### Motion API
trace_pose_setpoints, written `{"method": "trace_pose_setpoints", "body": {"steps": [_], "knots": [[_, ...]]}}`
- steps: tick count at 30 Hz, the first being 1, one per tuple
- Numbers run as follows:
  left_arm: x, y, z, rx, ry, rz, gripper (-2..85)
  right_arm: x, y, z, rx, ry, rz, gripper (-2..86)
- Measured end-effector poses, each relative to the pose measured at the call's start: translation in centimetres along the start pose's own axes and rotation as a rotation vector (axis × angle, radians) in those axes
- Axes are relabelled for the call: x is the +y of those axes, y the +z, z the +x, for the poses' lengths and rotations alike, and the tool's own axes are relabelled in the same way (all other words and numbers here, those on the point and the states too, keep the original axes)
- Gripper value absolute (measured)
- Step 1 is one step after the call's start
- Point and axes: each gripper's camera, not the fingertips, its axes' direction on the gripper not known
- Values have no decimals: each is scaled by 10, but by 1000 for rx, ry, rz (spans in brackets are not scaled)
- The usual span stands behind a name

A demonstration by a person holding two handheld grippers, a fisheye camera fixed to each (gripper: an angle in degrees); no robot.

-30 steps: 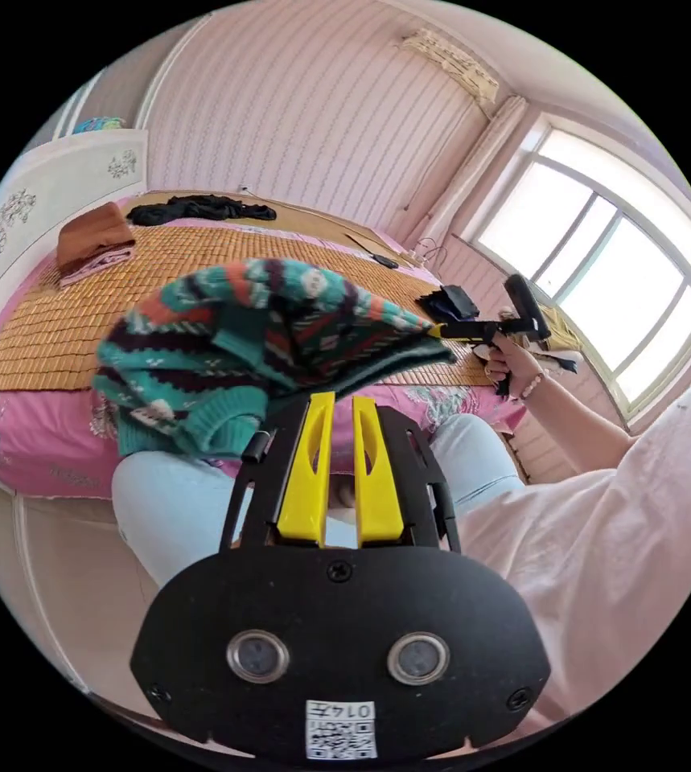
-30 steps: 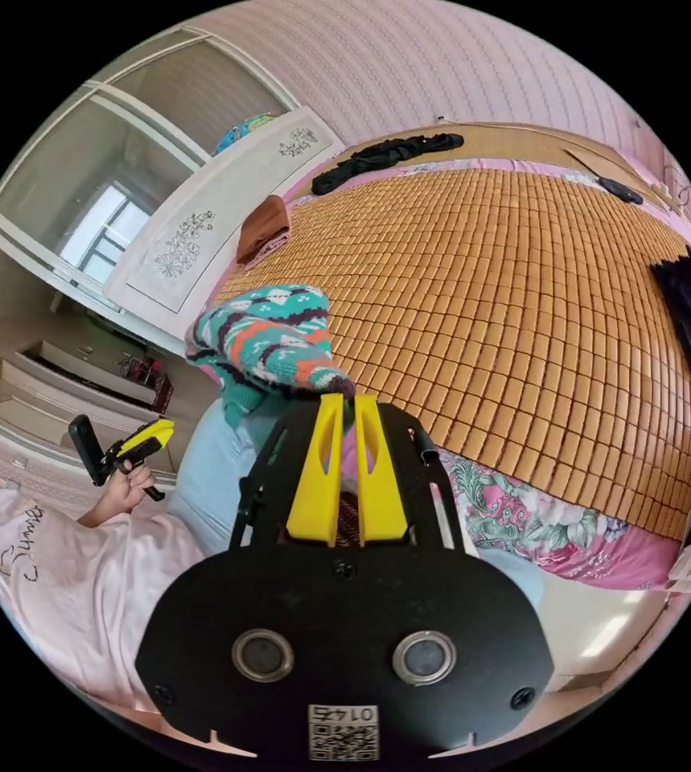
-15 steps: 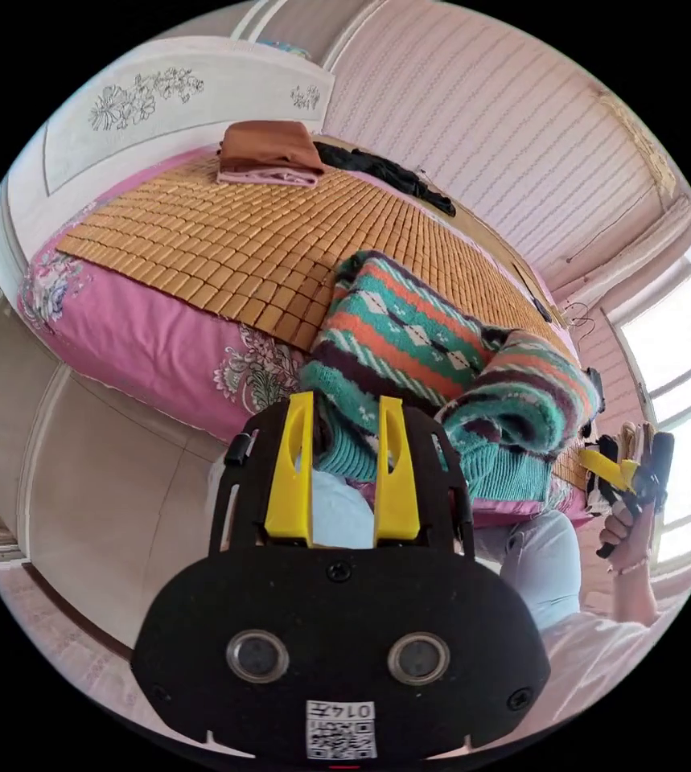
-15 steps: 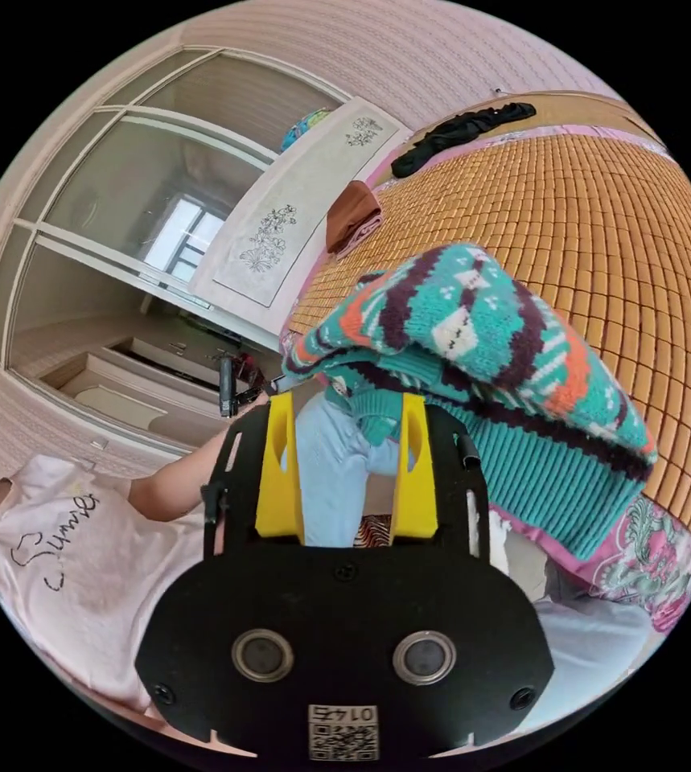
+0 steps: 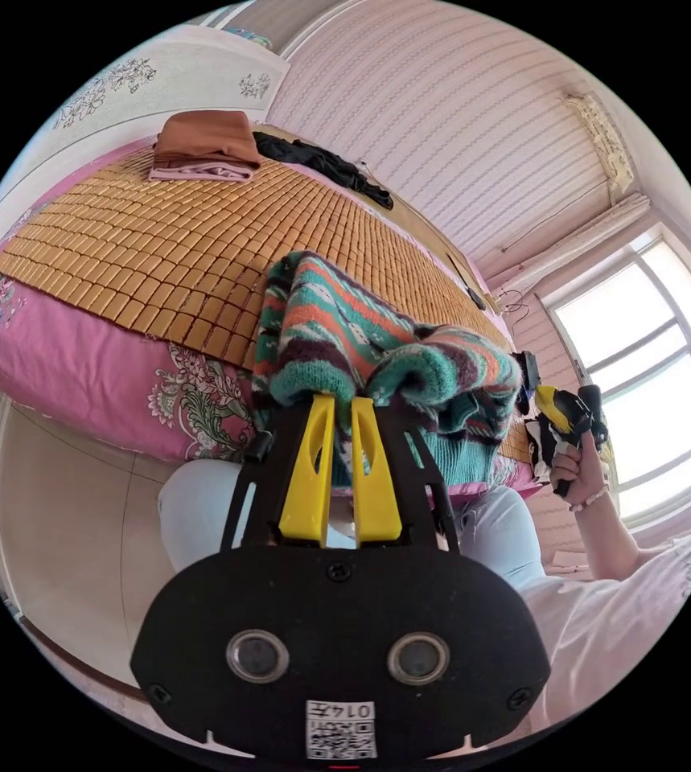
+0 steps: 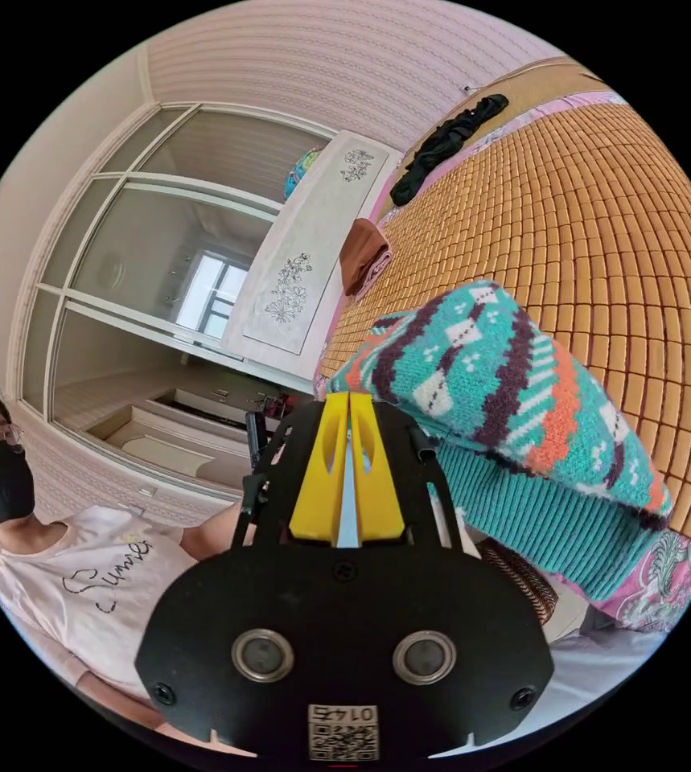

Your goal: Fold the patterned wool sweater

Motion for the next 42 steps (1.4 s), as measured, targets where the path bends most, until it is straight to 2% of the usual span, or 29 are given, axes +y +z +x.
{"method": "trace_pose_setpoints", "body": {"steps": [3,5,7,9,13,16,17,20,23,27,31,34,37,40,42], "knots": [[2,-5,12,21,18,27,37,22,-2,-13,-18,-66,16,70],[2,-6,19,14,37,35,37,21,39,-9,-48,19,-193,269],[1,-9,28,6,61,37,37,18,69,-5,-136,50,-330,294],[0,-14,33,10,87,44,37,12,82,-6,-171,70,-335,312],[0,-31,48,58,217,78,37,-13,62,-17,-152,24,-211,295],[2,-41,63,54,339,80,37,-29,17,1,-40,15,-107,250],[3,-42,65,51,356,78,37,-29,-6,13,9,30,-72,160],[4,-42,70,21,373,50,38,-14,-61,39,-16,63,60,18],[6,-39,61,-11,308,20,40,5,-92,49,-14,84,90,9],[11,-32,39,-27,173,-22,42,22,-91,32,-38,23,81,33],[14,-32,35,-50,109,-29,43,10,-29,9,-31,42,-153,230],[15,-32,39,-69,100,-25,43,-5,17,3,-150,74,-233,256],[17,-30,43,-85,105,-26,43,-24,44,3,-216,116,-211,225],[18,-32,50,-88,139,-20,41,-34,36,-4,-153,130,-86,115],[18,-35,55,-78,173,-8,40,-36,28,-5,-115,120,-75,87]]}}
